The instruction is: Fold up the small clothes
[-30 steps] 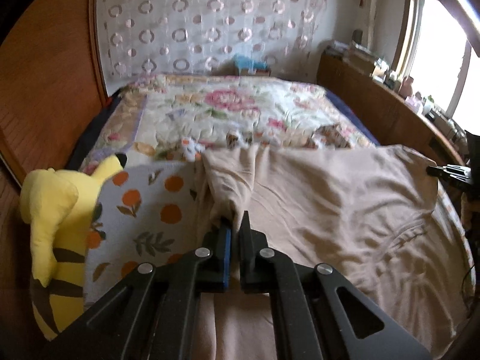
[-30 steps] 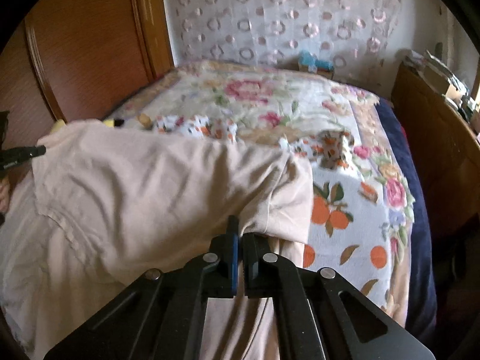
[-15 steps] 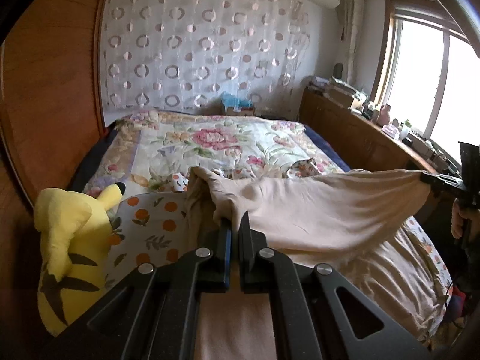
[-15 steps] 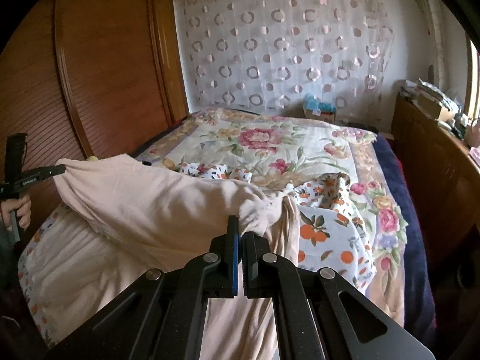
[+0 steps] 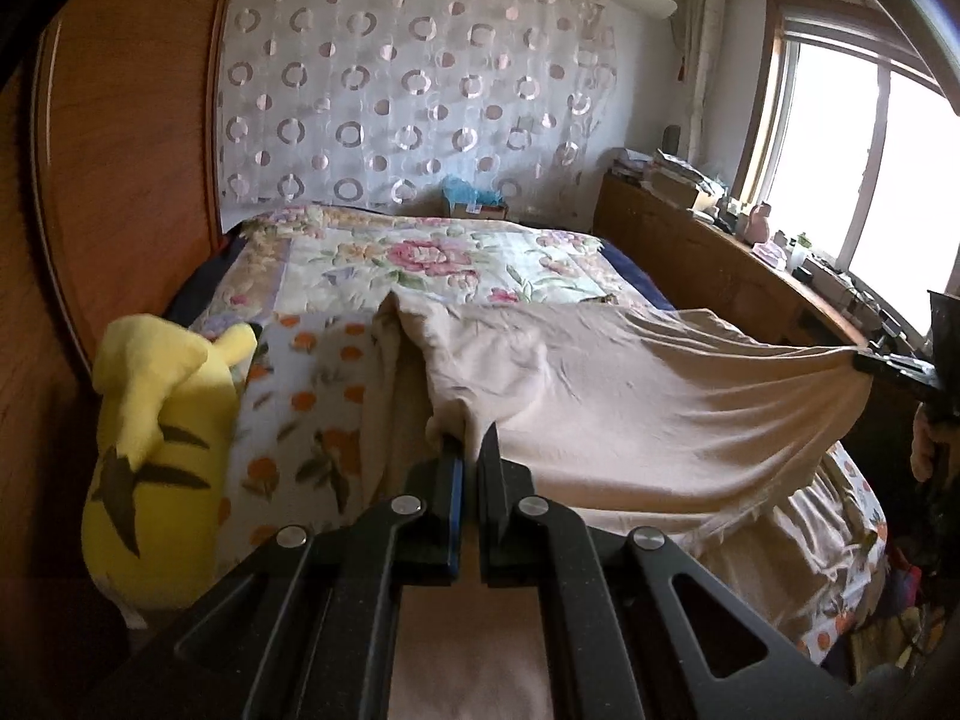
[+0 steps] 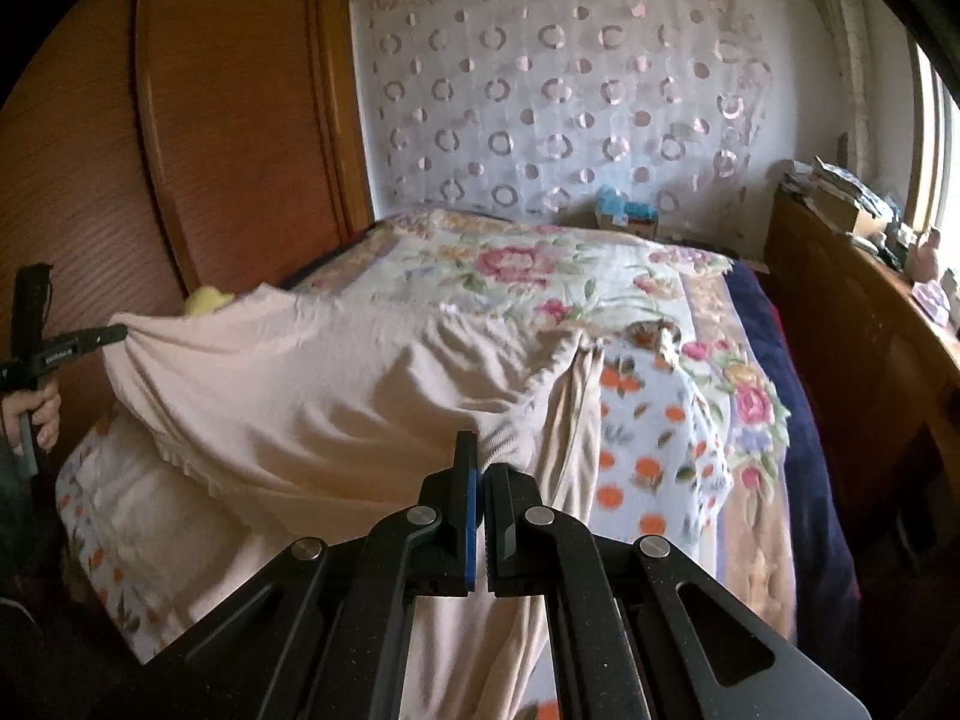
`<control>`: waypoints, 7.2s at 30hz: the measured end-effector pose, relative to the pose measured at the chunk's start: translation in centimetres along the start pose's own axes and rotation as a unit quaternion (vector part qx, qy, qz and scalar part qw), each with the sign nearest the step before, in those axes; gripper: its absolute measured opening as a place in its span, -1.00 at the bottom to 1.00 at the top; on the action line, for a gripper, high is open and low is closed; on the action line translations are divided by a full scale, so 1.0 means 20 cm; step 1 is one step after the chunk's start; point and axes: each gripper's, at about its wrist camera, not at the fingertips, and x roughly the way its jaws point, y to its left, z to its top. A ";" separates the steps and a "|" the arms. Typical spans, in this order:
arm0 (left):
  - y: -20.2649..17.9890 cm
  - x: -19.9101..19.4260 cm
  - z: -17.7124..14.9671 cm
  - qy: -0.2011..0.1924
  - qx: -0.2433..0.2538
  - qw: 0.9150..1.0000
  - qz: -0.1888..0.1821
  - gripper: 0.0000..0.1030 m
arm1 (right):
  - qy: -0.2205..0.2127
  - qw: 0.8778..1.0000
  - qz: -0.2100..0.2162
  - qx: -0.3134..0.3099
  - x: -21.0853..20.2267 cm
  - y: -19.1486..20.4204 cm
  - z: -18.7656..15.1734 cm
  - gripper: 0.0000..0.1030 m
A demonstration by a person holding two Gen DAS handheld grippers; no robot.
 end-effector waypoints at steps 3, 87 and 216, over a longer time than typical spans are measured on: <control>-0.01 -0.06 -0.05 -0.003 -0.001 1.000 0.000 -0.92 | 0.005 1.000 -0.001 0.002 -0.04 0.03 -0.06 -0.97; 0.03 -0.18 -0.65 0.070 -0.006 0.994 0.083 -0.04 | 0.070 0.997 -0.028 -0.016 0.16 0.36 -0.51 0.30; -0.29 -0.06 -0.26 -0.002 0.042 0.999 -0.028 0.39 | 0.032 0.992 0.067 -0.104 0.82 0.57 0.43 -0.85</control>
